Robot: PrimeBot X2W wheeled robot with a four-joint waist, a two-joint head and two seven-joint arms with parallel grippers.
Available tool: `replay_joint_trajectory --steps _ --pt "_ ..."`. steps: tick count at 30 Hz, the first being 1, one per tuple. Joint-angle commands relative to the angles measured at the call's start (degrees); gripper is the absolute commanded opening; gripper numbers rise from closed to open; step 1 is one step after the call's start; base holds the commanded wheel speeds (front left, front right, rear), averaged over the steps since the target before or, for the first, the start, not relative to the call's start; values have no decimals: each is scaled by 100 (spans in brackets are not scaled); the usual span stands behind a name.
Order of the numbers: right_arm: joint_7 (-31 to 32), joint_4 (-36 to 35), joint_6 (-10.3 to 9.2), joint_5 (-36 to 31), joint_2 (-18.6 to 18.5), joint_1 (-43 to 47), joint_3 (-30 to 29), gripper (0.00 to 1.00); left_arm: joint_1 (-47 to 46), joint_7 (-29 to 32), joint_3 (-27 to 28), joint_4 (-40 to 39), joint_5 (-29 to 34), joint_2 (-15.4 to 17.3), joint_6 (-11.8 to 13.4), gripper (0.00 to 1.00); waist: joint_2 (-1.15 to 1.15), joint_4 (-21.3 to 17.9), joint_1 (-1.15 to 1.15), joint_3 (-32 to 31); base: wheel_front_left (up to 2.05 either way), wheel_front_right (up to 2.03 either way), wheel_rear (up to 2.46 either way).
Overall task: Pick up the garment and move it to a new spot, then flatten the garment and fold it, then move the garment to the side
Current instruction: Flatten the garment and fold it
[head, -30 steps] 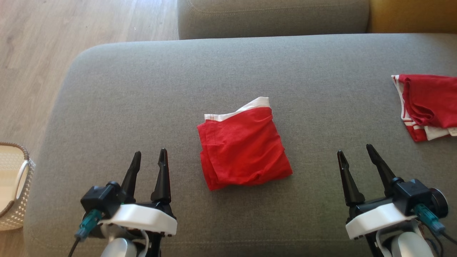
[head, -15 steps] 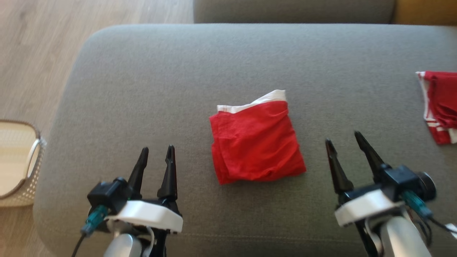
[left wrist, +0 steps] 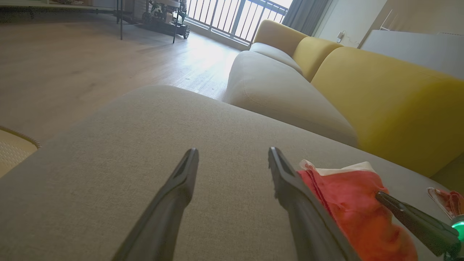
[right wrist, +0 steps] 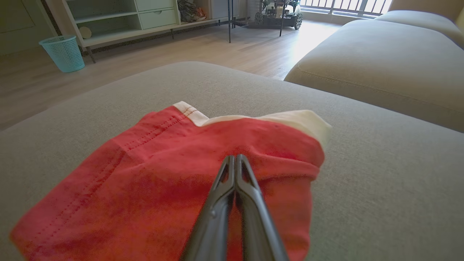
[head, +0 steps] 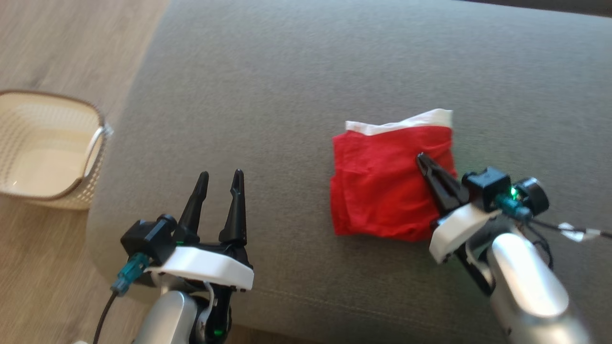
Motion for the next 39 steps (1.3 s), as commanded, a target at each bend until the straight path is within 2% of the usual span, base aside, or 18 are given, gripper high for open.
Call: replay_joint_trajectory --steps 1,9,13,22,27,30,33,39 --pt "-51 -32 -1 55 -42 -250 124 0 -231 -52 126 -220 -33 15 37 100 0 229 0 178 0 0 0" --pt "-36 1189 -1 -5 -194 -751 -176 0 -274 -52 82 -243 -118 15 80 100 0 492 0 306 0 0 0" --pt "-144 1440 -1 61 -126 -895 -240 0 -262 -52 87 -234 -116 15 98 100 0 476 0 272 0 0 0" --pt "-234 759 -1 400 214 -826 384 0 -286 -52 71 -221 -93 15 92 100 0 410 0 178 0 0 0" --pt "-235 1252 -1 369 264 -770 508 0 -253 -52 68 -203 -90 15 99 100 0 411 0 92 0 0 0" --pt "-236 1303 -1 377 298 -817 463 0 -212 -52 94 -186 -72 15 108 100 0 360 0 24 0 0 0" --pt "-236 1064 -1 392 320 -804 367 0 -161 -52 212 -176 -32 15 102 100 0 223 0 -104 0 0 0" --pt "-236 242 -1 391 220 -369 -366 0 -97 -52 361 -195 25 15 62 100 0 -82 0 -374 0 0 0"
